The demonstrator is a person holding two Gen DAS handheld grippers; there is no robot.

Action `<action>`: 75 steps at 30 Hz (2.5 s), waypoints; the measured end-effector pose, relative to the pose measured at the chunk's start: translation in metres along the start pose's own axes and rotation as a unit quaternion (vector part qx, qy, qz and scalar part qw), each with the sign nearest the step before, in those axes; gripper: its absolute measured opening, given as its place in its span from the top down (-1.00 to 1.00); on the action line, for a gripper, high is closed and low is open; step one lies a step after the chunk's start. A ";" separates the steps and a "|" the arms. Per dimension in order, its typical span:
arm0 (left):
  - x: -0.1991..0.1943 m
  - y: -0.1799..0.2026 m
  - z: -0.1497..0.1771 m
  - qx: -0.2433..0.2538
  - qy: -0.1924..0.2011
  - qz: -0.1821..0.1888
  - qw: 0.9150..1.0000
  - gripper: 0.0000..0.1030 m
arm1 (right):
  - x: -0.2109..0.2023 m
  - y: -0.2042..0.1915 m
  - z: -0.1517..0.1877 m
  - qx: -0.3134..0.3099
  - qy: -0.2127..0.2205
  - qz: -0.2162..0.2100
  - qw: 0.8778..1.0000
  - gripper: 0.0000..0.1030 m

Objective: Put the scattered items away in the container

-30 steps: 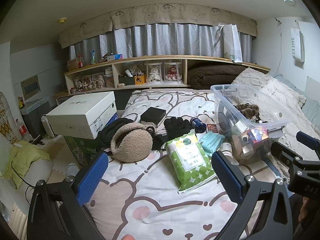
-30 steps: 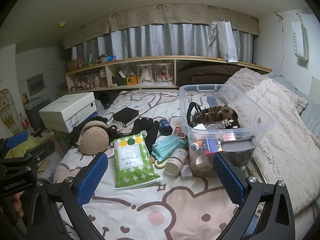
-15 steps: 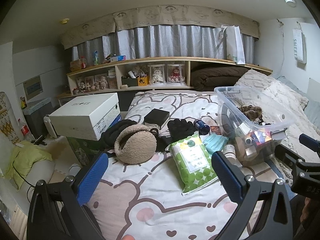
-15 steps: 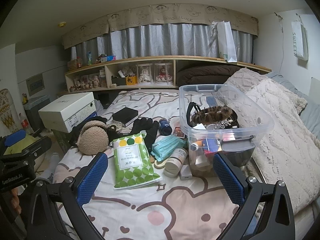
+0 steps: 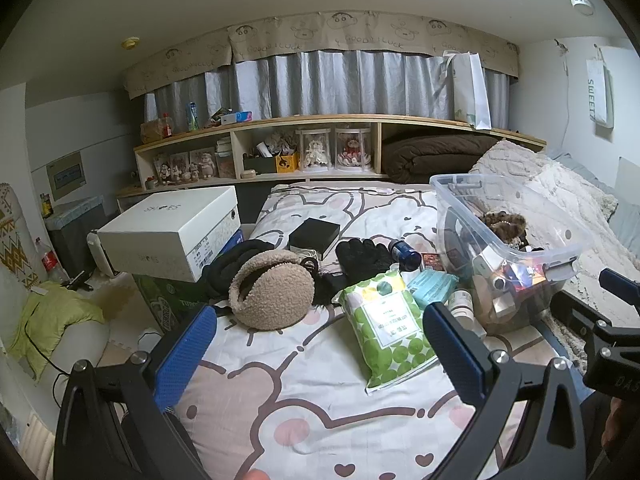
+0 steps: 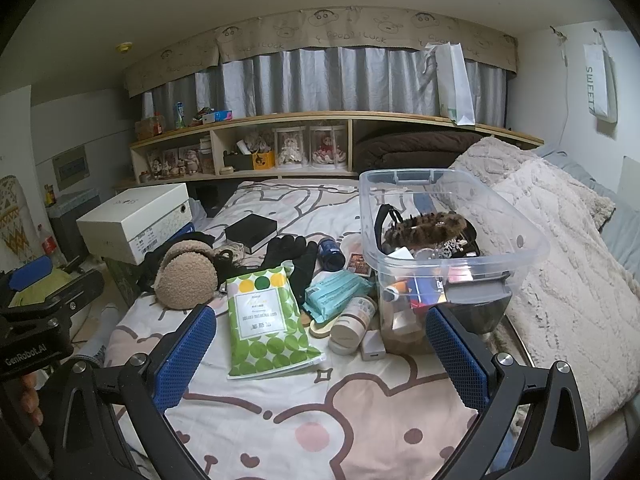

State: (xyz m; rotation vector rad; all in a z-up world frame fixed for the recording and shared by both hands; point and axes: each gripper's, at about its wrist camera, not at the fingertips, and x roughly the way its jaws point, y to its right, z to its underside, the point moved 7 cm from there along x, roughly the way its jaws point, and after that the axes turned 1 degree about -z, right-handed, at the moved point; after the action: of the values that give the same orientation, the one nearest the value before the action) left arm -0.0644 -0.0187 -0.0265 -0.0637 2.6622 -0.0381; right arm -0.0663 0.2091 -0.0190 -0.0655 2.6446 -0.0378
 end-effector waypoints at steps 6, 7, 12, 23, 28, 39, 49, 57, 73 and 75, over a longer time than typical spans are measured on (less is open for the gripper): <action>0.003 0.000 0.004 0.000 -0.001 -0.001 1.000 -1.00 | 0.001 -0.001 0.001 0.000 0.001 -0.002 1.000 -1.00; 0.003 0.000 0.004 0.000 -0.001 -0.001 1.000 -1.00 | 0.002 -0.002 0.001 0.000 0.000 -0.002 1.000 -1.00; 0.005 -0.001 0.004 0.000 -0.001 -0.002 1.000 -1.00 | 0.004 -0.004 0.001 0.000 -0.001 -0.004 1.000 -1.00; 0.023 -0.013 0.009 -0.005 -0.004 -0.012 1.000 -1.00 | 0.015 -0.005 0.000 0.006 0.000 -0.010 1.000 -1.00; 0.035 -0.020 0.009 -0.011 -0.006 -0.016 1.000 -1.00 | 0.027 -0.005 0.002 0.006 -0.005 -0.011 1.000 -1.00; 0.067 -0.028 0.013 -0.012 -0.019 -0.016 1.000 -1.00 | 0.059 -0.014 0.006 -0.005 -0.013 -0.029 0.999 -1.00; 0.096 -0.042 0.007 -0.008 -0.015 -0.040 0.999 -1.00 | 0.090 -0.030 -0.003 -0.021 -0.016 -0.061 0.998 -1.00; 0.121 -0.053 0.007 -0.008 -0.021 -0.056 0.998 -1.00 | 0.122 -0.044 -0.013 -0.047 -0.023 -0.074 0.996 -1.00; 0.191 -0.058 0.033 -0.040 -0.094 -0.031 0.994 -1.00 | 0.196 -0.039 0.002 -0.045 -0.057 -0.083 0.994 -1.00; 0.195 -0.058 0.041 -0.046 -0.107 -0.028 0.993 -1.00 | 0.206 -0.037 0.016 -0.049 -0.084 -0.082 0.992 -1.00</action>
State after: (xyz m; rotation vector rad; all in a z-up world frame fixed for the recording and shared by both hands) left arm -0.2166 -0.0870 -0.1501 -0.1626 2.4472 0.0707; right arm -0.2379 0.1612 -0.1296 -0.3048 2.4657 0.0424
